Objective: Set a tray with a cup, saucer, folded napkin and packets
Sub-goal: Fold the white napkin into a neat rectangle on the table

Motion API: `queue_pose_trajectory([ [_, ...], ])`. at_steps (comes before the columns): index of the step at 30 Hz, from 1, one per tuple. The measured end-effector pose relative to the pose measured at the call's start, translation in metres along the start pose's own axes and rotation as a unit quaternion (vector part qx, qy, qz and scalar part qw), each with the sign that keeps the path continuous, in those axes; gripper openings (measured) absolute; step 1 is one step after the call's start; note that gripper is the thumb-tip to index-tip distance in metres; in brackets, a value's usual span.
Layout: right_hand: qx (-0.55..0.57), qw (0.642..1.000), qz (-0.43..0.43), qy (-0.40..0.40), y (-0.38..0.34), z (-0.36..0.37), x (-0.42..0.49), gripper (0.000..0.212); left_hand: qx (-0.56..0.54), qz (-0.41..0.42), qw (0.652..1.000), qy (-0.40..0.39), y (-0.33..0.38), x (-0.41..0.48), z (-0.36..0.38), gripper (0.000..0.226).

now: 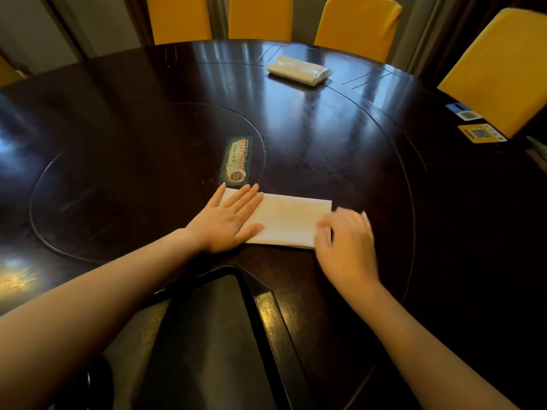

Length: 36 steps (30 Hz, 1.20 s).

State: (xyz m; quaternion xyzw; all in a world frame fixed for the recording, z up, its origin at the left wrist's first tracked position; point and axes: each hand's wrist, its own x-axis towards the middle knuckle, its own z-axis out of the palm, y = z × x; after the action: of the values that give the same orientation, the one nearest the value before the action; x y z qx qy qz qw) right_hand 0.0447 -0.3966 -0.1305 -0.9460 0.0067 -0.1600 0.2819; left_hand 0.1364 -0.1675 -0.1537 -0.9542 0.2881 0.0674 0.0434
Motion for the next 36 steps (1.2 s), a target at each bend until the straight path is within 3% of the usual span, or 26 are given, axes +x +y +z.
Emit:
queue_pose_trajectory([
  [3,-0.087,0.993,-0.041,-0.075,-0.037,0.030,0.030,0.047,0.002,-0.005,1.000,-0.005,0.002,-0.002,-0.002,0.071],
  [7,-0.159,0.968,-0.077,-0.180,-0.039,0.066,0.039,0.057,-0.008,-0.005,1.000,0.002,0.000,-0.002,0.000,0.061],
  [18,-0.212,0.963,0.040,-0.160,0.009,0.045,0.024,0.070,-0.055,-0.084,0.994,0.032,-0.006,0.003,0.009,0.061],
  [25,-0.204,0.965,0.052,-0.156,0.009,0.043,0.021,0.071,-0.163,-0.185,0.964,0.096,-0.004,0.004,0.008,0.060],
  [28,-0.210,0.963,0.058,-0.161,0.007,0.041,0.021,0.073,-0.129,-0.224,0.961,0.099,-0.005,0.001,0.002,0.060],
  [32,-0.231,0.957,0.073,-0.159,0.002,0.040,0.021,0.075,-0.136,-0.328,0.927,0.125,-0.001,-0.006,-0.014,0.059],
  [36,-0.230,0.956,0.072,-0.168,0.001,0.038,0.021,0.076,-0.315,-0.419,0.848,0.074,0.001,-0.001,-0.033,0.070],
])
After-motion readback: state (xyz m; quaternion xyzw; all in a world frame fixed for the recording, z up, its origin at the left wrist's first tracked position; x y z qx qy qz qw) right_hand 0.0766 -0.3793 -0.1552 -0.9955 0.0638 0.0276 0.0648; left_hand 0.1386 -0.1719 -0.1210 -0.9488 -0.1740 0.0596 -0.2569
